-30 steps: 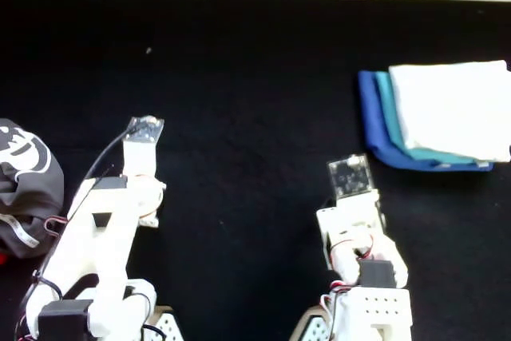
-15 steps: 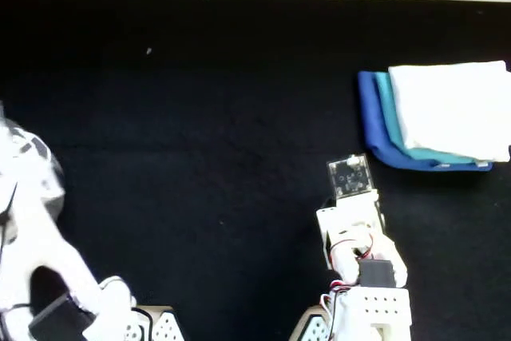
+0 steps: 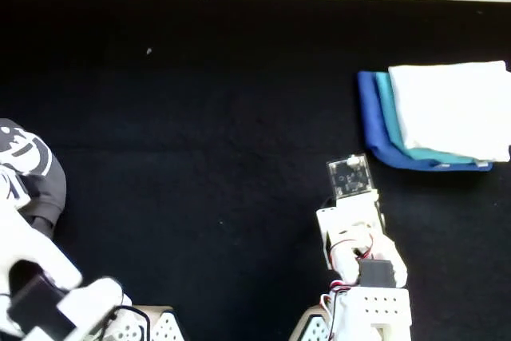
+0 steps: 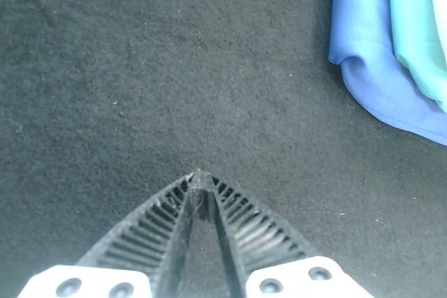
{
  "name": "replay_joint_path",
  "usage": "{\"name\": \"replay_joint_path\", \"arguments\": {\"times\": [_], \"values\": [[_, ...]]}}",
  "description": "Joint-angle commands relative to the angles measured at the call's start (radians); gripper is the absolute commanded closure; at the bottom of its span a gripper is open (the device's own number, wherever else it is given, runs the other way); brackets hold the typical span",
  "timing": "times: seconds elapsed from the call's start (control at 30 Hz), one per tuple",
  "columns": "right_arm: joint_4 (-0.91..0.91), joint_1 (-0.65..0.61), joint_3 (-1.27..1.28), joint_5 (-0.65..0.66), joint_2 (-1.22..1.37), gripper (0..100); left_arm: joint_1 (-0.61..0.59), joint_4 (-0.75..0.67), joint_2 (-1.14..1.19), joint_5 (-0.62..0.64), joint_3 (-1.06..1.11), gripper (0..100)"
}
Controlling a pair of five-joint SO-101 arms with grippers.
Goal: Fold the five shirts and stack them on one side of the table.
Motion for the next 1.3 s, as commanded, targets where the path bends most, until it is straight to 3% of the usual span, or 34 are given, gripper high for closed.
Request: {"name": "replay_joint_path", "arguments": {"times": [0.0,0.13,0.33,0.5,0.73,0.87,1.03,1.13,1.27], "values": [[-0.019,0.010,0.104,0.012,-0.008,98.6,0.001,-0.025,0.102,-0.006,-0.065,80],[-0.019,0.010,0.104,0.012,-0.008,98.6,0.088,0.092,0.119,-0.002,-0.134,99],[-0.019,0.008,0.104,0.012,-0.008,98.6,0.344,0.318,0.018,0.097,-0.234,99],[-0.019,0.007,0.104,0.012,-0.008,98.6,0.634,0.456,-0.157,0.183,-0.335,99],[-0.021,0.007,0.105,0.012,-0.008,98.6,1.050,0.473,-0.352,0.227,-0.394,99],[-0.021,0.007,0.105,0.011,-0.008,98.6,1.207,0.460,-0.364,0.229,-0.398,94],[-0.022,0.007,0.105,0.011,-0.008,98.6,1.218,0.465,-0.372,0.230,-0.400,80],[-0.022,0.007,0.105,0.012,-0.008,98.6,1.179,0.479,-0.407,0.232,-0.443,82],[-0.022,0.007,0.105,0.012,-0.008,98.6,1.040,0.488,-0.499,0.227,-0.463,85]]}}
